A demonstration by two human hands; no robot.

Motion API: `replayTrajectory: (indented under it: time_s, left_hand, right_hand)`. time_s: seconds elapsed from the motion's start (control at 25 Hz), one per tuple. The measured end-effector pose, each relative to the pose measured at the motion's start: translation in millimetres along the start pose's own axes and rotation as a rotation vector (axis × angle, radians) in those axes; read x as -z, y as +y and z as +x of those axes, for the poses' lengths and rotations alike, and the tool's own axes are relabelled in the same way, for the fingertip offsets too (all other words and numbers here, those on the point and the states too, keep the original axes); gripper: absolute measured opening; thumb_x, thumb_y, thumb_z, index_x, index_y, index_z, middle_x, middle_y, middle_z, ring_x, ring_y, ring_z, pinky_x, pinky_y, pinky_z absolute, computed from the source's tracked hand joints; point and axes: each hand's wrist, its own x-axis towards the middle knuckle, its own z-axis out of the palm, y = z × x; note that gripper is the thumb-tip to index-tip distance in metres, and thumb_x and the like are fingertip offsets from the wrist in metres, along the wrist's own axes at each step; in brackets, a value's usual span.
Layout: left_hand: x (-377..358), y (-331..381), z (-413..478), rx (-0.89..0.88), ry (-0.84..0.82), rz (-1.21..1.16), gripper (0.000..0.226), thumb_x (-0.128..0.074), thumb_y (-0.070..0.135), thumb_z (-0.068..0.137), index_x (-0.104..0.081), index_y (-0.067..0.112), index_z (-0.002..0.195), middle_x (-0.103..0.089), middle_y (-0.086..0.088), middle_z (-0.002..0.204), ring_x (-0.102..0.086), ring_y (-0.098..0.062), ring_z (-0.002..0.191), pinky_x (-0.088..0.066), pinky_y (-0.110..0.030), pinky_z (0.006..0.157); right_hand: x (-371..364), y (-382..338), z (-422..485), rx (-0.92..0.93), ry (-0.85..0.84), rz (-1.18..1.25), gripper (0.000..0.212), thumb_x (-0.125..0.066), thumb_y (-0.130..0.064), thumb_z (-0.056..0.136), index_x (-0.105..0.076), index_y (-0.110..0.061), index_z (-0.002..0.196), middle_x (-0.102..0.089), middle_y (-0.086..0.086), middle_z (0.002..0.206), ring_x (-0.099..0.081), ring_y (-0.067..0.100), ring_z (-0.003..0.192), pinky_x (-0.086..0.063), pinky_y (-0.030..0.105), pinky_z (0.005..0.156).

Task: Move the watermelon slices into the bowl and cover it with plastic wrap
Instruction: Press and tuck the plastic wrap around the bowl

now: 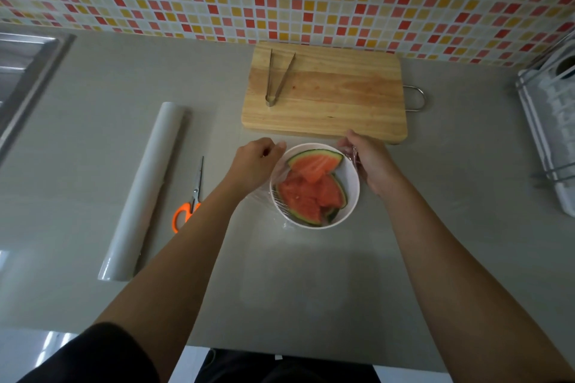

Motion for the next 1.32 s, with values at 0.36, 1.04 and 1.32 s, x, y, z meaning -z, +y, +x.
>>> replayTrajectory:
  time_s: [0.36,1.04,1.32]
  left_hand:
    - [-6,-6,-3,-0.046,0.14,-0.133,0.035,-0.042,0.035,0.098,-0.046,0.019,0.068,-0.067,0.003,0.072,-0.055,-0.006,0.055,-0.043,-0.025,0.058]
    - [-33,-9,-9,0.357,0.135,-0.832,0.019,-0.066,0.011,0.083,-0.052,0.015,0.073,-0.067,-0.006,0.084,-0.065,-0.023,0.072,-0.056,-0.04,0.069]
    - [-30,-3,-10,0.347,0.124,-0.915,0.016,-0.057,0.001,0.087,-0.054,0.017,0.089,-0.061,-0.006,0.084,-0.061,-0.014,0.057,-0.052,-0.025,0.05]
  right_hand:
    - [-15,4,-2,-0.012,0.131,0.197,0.038,-0.043,-0.031,0.094,-0.065,-0.021,0.065,-0.044,-0.005,0.061,-0.044,0.01,0.058,-0.038,0.027,0.057]
    - [-21,8,-4,-0.069,0.427,0.143,0.058,-0.033,0.009,0.077,-0.057,-0.017,0.123,-0.056,0.001,0.121,-0.058,0.013,0.102,-0.04,0.002,0.056]
    - [-20,3,-7,-0.105,0.484,0.227,0.053,-0.029,0.006,0.083,-0.059,-0.018,0.119,-0.052,0.002,0.113,-0.052,0.008,0.087,-0.042,0.012,0.071]
